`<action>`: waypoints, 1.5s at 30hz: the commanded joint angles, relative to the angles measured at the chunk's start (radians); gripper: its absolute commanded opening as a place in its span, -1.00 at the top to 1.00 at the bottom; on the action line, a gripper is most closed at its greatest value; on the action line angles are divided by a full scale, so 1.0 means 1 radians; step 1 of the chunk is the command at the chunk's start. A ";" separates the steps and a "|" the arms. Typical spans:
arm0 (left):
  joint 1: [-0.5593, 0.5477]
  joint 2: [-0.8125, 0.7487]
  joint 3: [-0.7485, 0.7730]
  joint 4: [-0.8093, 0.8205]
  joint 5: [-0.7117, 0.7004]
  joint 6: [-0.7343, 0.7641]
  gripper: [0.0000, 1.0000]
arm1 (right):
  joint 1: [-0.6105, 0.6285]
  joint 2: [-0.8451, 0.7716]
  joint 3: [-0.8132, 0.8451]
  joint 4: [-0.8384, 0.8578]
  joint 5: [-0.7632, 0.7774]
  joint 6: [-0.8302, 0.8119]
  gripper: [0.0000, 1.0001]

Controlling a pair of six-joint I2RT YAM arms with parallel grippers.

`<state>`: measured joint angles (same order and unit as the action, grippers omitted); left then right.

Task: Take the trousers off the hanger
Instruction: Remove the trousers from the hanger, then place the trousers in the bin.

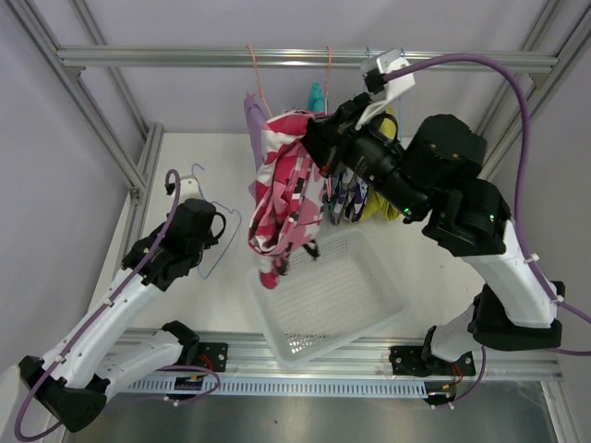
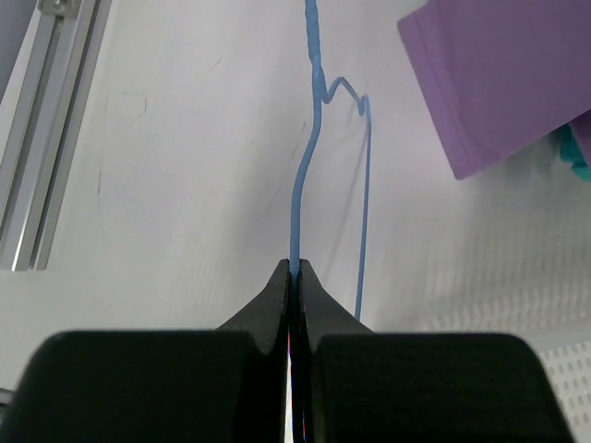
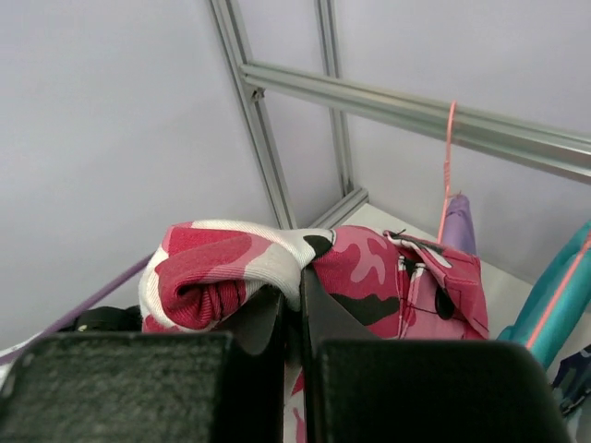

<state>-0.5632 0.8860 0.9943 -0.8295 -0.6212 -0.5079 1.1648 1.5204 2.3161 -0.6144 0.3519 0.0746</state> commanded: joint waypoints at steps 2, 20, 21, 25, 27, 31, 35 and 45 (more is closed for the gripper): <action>-0.009 0.014 -0.005 -0.026 -0.011 -0.047 0.99 | 0.013 -0.094 -0.006 0.151 0.032 -0.016 1.00; -0.009 -0.081 0.115 -0.023 -0.069 -0.003 0.99 | 0.088 -0.723 -0.888 0.230 0.162 0.045 1.00; -0.009 -0.084 0.113 -0.019 -0.068 -0.001 0.99 | 0.090 -0.736 -0.891 0.217 0.176 0.045 1.00; -0.009 -0.090 0.099 -0.002 -0.061 0.000 0.99 | 0.088 -0.804 -0.879 0.157 0.213 0.036 1.00; -0.009 -0.090 0.093 0.000 -0.064 -0.001 0.99 | 0.088 -0.824 -0.865 0.117 0.232 0.030 1.00; -0.009 -0.099 0.084 0.000 -0.066 -0.007 0.99 | 0.090 -0.873 -0.876 0.056 0.257 0.033 1.00; -0.009 -0.111 0.083 0.000 -0.066 -0.009 0.99 | 0.090 -0.943 -0.954 0.031 0.286 0.047 1.00; -0.009 -0.125 0.078 -0.010 -0.061 0.003 0.99 | 0.091 -1.054 -1.104 -0.007 0.383 0.059 1.00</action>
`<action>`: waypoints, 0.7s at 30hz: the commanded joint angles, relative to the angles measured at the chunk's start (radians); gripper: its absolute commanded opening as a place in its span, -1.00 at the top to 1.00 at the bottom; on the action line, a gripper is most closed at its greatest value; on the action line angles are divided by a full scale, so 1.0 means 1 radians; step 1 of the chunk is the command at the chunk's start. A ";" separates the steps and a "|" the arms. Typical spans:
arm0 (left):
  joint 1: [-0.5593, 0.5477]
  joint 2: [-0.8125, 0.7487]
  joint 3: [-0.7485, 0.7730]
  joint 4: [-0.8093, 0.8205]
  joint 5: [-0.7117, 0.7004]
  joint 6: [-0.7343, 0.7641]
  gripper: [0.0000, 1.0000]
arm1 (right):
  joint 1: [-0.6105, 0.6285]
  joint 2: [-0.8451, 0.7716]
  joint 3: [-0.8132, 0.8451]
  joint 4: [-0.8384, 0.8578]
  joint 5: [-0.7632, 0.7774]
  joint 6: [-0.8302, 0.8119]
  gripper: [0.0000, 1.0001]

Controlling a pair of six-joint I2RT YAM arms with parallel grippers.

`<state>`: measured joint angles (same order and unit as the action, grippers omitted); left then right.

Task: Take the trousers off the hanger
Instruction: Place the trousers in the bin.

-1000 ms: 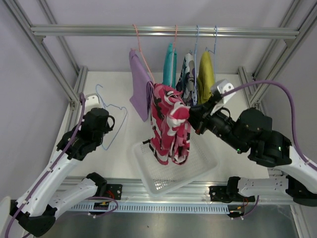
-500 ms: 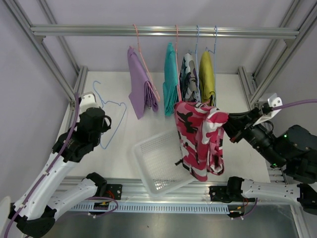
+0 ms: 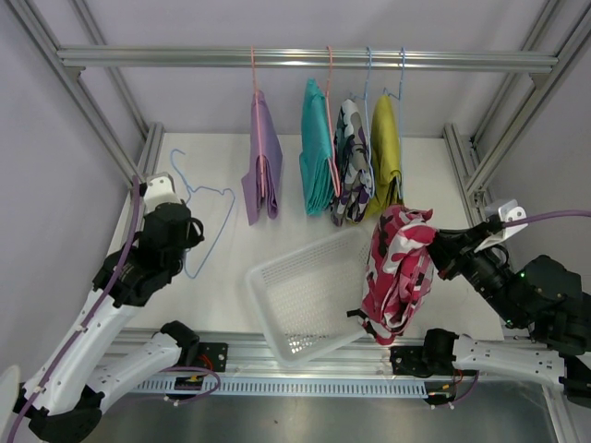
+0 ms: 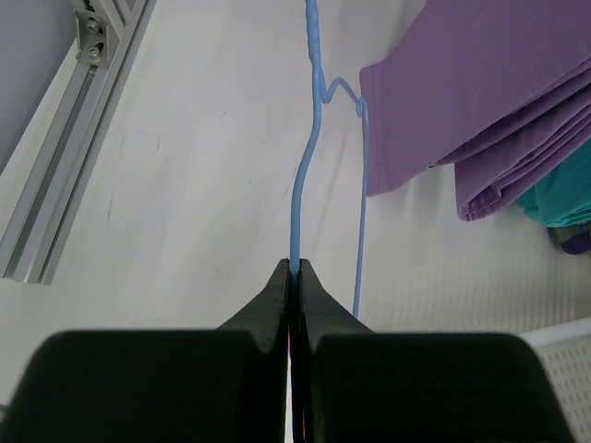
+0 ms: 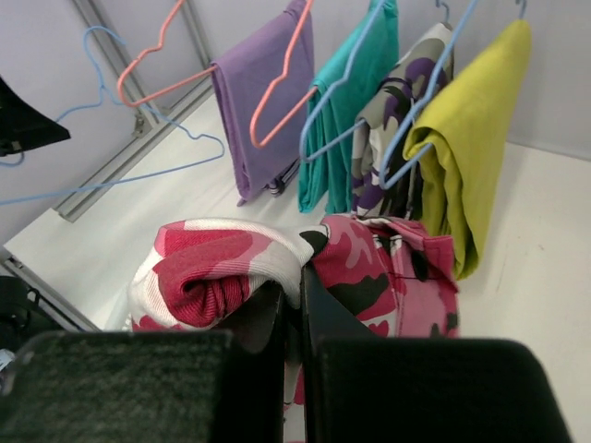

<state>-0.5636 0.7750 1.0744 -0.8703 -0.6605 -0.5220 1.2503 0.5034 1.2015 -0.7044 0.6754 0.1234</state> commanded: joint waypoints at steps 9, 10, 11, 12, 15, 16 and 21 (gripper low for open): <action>-0.009 -0.005 -0.019 0.048 0.012 0.011 0.99 | 0.073 -0.078 -0.022 0.086 0.168 -0.033 1.00; -0.009 -0.005 -0.022 0.051 0.013 0.011 0.99 | 0.084 -0.075 -0.031 0.106 0.179 -0.037 1.00; -0.009 -0.006 -0.024 0.051 0.018 0.011 0.99 | 0.107 -0.066 -0.042 0.120 0.190 -0.041 1.00; -0.009 -0.008 -0.025 0.051 0.019 0.011 0.99 | 0.115 -0.063 -0.072 0.134 0.205 -0.051 1.00; -0.009 -0.020 -0.040 0.059 0.025 0.019 0.99 | 0.135 -0.039 -0.141 0.192 0.216 -0.057 1.00; -0.009 -0.029 -0.051 0.065 0.027 0.022 0.99 | 0.136 -0.029 -0.158 0.221 0.214 -0.056 1.00; -0.009 -0.040 -0.057 0.068 0.038 0.037 0.99 | 0.109 0.094 -0.229 0.301 0.152 -0.036 1.00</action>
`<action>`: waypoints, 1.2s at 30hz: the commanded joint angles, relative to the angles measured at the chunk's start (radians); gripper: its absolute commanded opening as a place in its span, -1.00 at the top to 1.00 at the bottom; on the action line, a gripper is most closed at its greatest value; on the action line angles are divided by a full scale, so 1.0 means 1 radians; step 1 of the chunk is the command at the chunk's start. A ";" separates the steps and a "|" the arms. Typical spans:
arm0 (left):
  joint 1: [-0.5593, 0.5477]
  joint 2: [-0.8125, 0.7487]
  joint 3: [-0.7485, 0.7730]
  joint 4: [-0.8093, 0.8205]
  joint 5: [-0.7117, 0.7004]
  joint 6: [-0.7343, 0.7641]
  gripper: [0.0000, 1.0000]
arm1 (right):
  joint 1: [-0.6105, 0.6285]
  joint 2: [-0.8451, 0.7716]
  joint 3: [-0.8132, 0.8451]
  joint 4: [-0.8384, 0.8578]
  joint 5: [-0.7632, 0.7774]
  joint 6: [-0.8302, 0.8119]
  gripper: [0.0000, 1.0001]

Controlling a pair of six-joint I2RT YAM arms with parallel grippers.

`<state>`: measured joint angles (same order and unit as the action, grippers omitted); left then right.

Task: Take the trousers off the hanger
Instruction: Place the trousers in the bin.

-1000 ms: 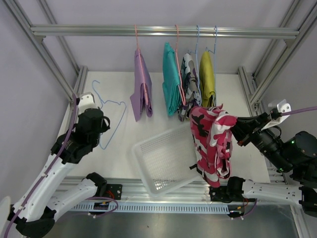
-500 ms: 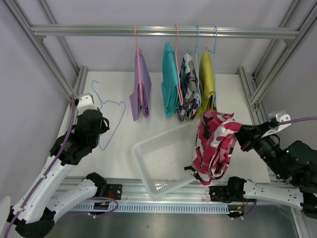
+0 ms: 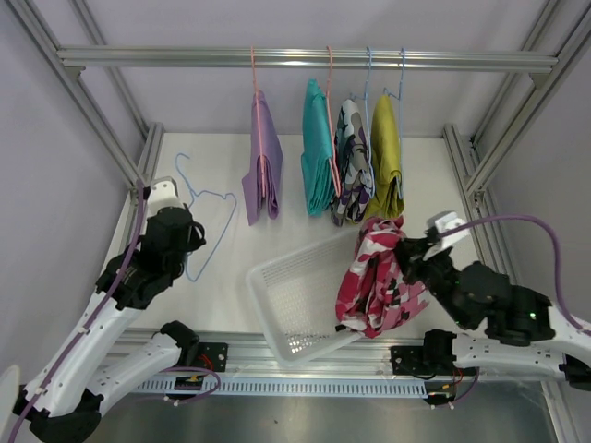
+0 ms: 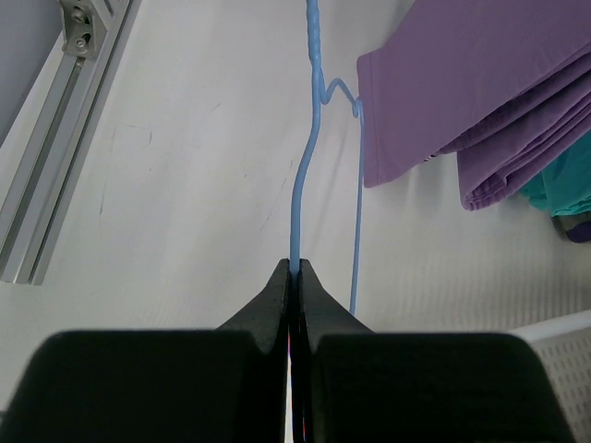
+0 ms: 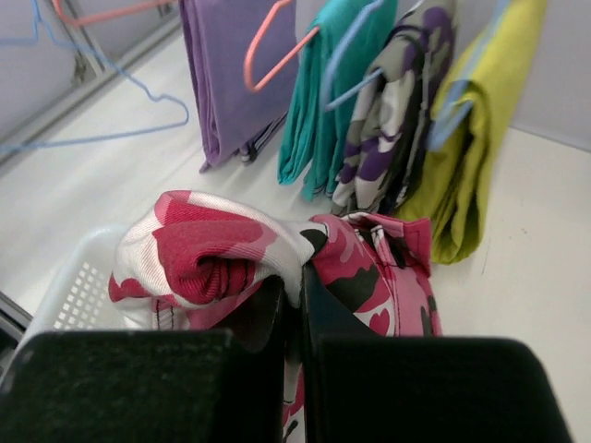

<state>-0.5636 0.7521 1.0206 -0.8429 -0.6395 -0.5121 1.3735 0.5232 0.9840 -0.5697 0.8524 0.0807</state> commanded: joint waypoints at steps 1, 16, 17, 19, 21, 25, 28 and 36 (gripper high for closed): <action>-0.009 -0.020 -0.007 0.042 0.024 0.030 0.99 | -0.030 0.099 -0.011 0.191 -0.082 0.016 1.00; -0.009 -0.063 -0.054 0.067 0.077 0.026 0.99 | -0.234 0.546 0.051 0.350 -0.487 0.125 1.00; -0.009 -0.065 -0.056 0.065 0.080 0.026 0.99 | -0.234 0.561 0.044 0.359 -0.496 0.134 1.00; -0.009 -0.066 -0.057 0.064 0.090 0.018 0.99 | -0.225 0.603 0.019 0.395 -0.522 0.154 1.00; -0.009 -0.068 -0.063 0.070 0.100 0.015 0.99 | -0.200 0.639 0.004 0.415 -0.529 0.165 1.00; -0.009 -0.069 -0.071 0.074 0.110 0.014 0.99 | -0.145 0.687 -0.028 0.461 -0.524 0.192 1.00; -0.009 -0.066 -0.076 0.079 0.112 0.014 0.99 | -0.103 0.709 -0.060 0.494 -0.529 0.232 1.00; -0.009 -0.066 -0.083 0.087 0.120 0.007 0.99 | -0.028 0.762 -0.119 0.597 -0.538 0.287 1.00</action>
<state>-0.5640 0.6914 0.9440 -0.7944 -0.5377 -0.4969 1.3216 1.2663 0.8684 -0.1158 0.3344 0.3141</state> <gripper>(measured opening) 0.008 0.033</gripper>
